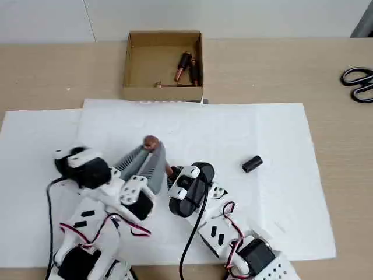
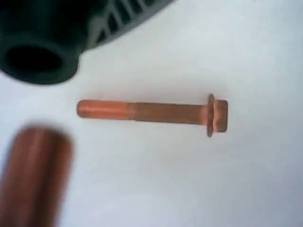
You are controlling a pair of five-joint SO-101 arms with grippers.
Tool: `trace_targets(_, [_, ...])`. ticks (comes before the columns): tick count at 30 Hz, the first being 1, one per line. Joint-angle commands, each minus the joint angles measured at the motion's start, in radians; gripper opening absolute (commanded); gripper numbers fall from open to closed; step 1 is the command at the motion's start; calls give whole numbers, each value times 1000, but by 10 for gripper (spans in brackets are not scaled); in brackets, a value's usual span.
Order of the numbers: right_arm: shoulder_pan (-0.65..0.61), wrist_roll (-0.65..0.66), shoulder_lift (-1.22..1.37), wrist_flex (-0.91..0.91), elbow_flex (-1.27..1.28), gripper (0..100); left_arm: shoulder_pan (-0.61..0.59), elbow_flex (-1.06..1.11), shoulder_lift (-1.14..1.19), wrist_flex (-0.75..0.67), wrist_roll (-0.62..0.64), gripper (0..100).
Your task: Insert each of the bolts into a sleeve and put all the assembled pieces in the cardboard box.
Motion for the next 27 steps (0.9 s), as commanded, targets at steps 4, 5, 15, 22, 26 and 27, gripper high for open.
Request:
trace_targets(4, [-10, 8, -18, -28, -32, 3, -20, -36, -5, -37, -6, 5])
trace_targets(5, [-10, 8, -18, -28, -38, 3, -20, -36, -5, -37, -6, 5])
trace_targets(15, [-10, 6, -18, -30, -91, 3, -20, 8, -8, -40, 23, 5])
trace_targets(22, [-10, 9, -18, -24, -137, 3, -21, 36, -8, -41, 21, 5])
trace_targets(26, [-10, 11, -16, -22, -149, 3, -21, 36, -8, -41, 21, 5])
trace_targets(27, [-10, 11, -16, -22, -149, 3, -21, 38, -8, -41, 23, 5])
